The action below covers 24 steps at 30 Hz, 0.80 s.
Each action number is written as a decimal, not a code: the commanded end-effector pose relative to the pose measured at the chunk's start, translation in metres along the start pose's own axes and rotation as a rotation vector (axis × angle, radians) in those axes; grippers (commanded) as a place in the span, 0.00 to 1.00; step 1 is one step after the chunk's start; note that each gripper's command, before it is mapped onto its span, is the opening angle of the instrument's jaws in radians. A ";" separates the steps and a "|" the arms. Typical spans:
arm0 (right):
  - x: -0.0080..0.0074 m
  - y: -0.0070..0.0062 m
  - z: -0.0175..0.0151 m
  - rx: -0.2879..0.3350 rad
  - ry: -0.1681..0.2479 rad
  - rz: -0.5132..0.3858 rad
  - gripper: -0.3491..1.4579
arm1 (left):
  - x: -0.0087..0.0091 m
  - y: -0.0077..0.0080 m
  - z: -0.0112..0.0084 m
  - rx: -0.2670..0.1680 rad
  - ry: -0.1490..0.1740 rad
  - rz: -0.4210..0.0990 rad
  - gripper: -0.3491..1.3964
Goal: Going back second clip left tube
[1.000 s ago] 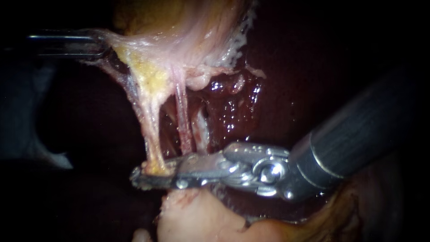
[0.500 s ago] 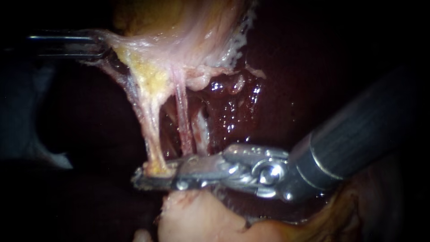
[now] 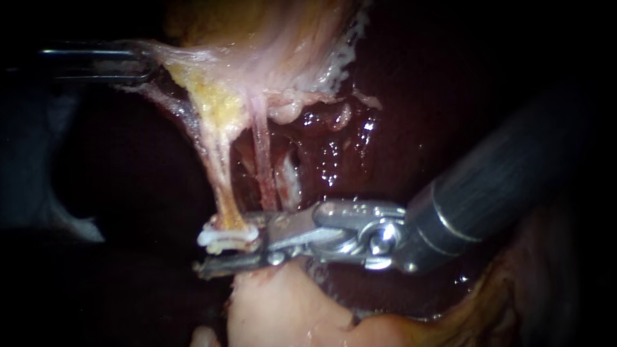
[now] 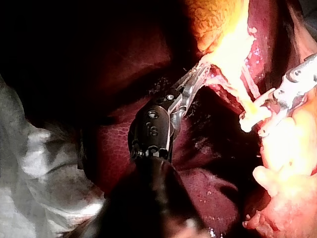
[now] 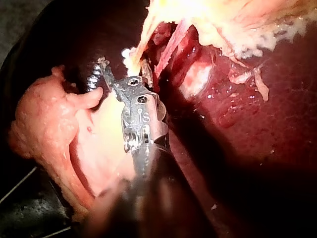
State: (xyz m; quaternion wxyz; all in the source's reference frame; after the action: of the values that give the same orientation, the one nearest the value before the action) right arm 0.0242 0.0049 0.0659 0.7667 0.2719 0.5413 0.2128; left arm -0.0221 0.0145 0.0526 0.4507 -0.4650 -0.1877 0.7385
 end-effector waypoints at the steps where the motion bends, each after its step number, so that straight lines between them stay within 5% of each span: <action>1: 0.0001 0.0001 -0.0004 -0.005 0.001 -0.008 0.47 | 0.0000 0.0000 0.0000 0.000 0.000 0.000 0.00; 13: -0.0009 0.0008 -0.0061 -0.025 -0.006 -0.162 0.47 | 0.0000 0.0000 -0.0001 0.000 0.000 0.000 0.00; 24: -0.0011 0.0008 -0.0167 -0.019 -0.018 -0.341 0.47 | 0.0000 0.0000 -0.0002 -0.001 0.000 0.000 0.00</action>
State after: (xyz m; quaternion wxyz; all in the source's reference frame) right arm 0.0074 0.0080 0.0627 0.7995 0.1692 0.5707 0.0805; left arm -0.0219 0.0144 0.0526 0.4506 -0.4649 -0.1877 0.7386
